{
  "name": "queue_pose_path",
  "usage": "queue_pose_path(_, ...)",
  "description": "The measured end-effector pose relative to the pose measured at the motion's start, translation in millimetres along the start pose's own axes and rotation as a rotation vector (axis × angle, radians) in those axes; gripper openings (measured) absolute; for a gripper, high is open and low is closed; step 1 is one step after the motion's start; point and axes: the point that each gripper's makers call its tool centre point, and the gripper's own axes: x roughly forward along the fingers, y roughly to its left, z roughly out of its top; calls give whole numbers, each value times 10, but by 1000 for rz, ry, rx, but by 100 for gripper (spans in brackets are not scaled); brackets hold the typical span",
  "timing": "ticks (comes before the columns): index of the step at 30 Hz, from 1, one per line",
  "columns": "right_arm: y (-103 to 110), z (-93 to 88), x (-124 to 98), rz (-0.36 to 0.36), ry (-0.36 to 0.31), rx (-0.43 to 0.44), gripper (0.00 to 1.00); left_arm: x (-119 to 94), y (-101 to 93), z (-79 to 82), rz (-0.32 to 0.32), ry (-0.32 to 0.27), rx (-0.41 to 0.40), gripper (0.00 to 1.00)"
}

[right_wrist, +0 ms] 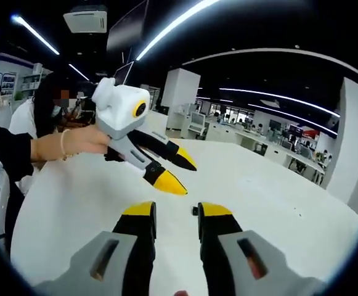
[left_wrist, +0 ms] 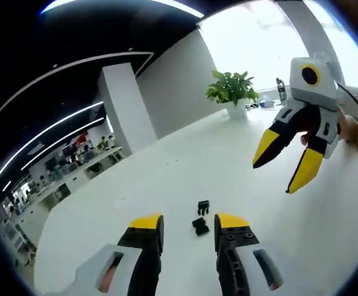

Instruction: Snap the two parts of the plastic buckle together until the buckle closes and remains connected.

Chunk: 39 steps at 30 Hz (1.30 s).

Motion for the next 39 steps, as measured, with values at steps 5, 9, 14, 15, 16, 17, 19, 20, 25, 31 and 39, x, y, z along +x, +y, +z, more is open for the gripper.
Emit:
queue_pose_path(5, -79, -35, -17, -15, -3, 18, 27, 77, 3, -52, -11, 13, -5, 32)
queue_pose_path(9, -121, -103, -6, -25, 8, 37, 26, 159, 3, -79, -22, 11, -12, 31)
queue_pose_path(14, -133, -164, 10, -24, 21, 54, 26, 252, -30, -122, -48, 10, -47, 30)
queue_pose_path(15, -138, -173, 8, -22, 23, 56, 26, 262, -26, -131, -46, 10, -59, 29)
queue_pose_path(16, -139, -181, 7, -21, 25, 59, 26, 272, -20, -140, -45, 8, -67, 29)
queue_pose_path(17, -140, -188, 5, -22, 24, 61, 26, 281, -20, -154, -47, 9, -74, 29)
queue_pose_path(19, -124, -209, 3, -20, 25, 67, 26, 306, -28, -195, -51, 13, -88, 29)
queue_pose_path(20, -120, -218, 2, -19, 27, 70, 26, 321, -36, -221, -53, 18, -92, 29)
queue_pose_path(25, -115, -278, -8, -16, 35, 79, 26, 360, -70, -301, -61, 40, -99, 29)
queue_pose_path(31, -130, -361, 9, -12, 52, 102, 26, 388, -28, -332, -60, 38, -126, 28)
queue_pose_path(39, -137, -399, 8, -7, 62, 117, 26, 434, -60, -351, -95, 28, -206, 28)
